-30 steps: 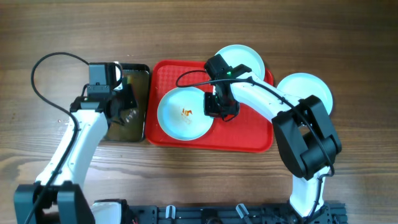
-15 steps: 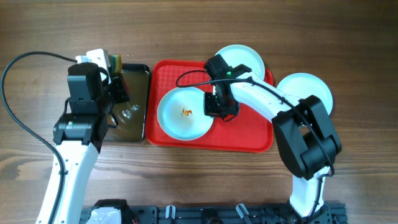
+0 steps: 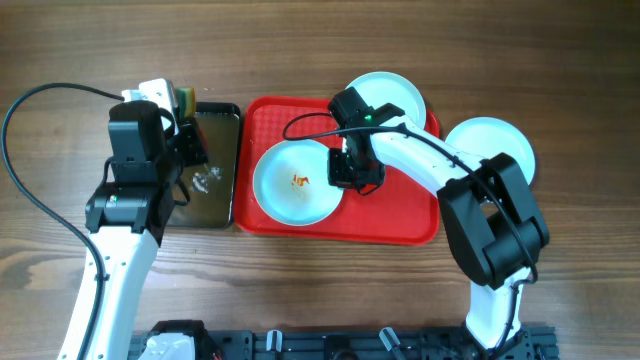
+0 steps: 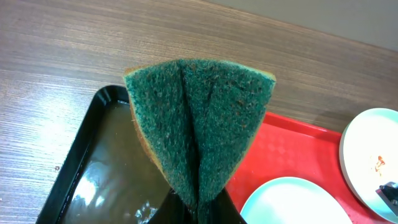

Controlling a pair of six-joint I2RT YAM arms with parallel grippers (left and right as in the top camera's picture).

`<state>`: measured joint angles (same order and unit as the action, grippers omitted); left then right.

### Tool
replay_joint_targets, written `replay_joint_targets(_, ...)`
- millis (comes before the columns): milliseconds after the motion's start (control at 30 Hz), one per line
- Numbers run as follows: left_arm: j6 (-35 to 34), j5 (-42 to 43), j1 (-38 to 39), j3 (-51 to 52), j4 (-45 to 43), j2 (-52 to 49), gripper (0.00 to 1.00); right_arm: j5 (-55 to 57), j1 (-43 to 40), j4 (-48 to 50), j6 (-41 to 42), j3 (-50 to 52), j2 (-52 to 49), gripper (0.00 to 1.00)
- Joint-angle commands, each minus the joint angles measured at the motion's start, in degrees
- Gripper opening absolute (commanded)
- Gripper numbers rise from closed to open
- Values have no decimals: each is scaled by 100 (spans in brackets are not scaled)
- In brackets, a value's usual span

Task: Clean dirty plates on tray and stack at the side
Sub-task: 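Dip and lift the green sponge with the left gripper toward the plate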

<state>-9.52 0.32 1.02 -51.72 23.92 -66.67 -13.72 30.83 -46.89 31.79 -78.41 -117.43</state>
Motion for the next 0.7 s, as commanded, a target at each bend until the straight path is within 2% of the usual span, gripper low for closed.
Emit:
replay_joint_targets(0, 15, 7, -2, -37, -59, 96, 4, 337, 13, -70, -28, 203, -321, 4)
replay_joint_targets(433, 11, 7, -2, -35, -11, 59, 4, 334, 13, -70, -28, 203, -321, 4)
replay_joint_targets(667, 9, 52, -2, -35, 168, -507, 4, 334, 13, -68, -31, 203, -321, 4)
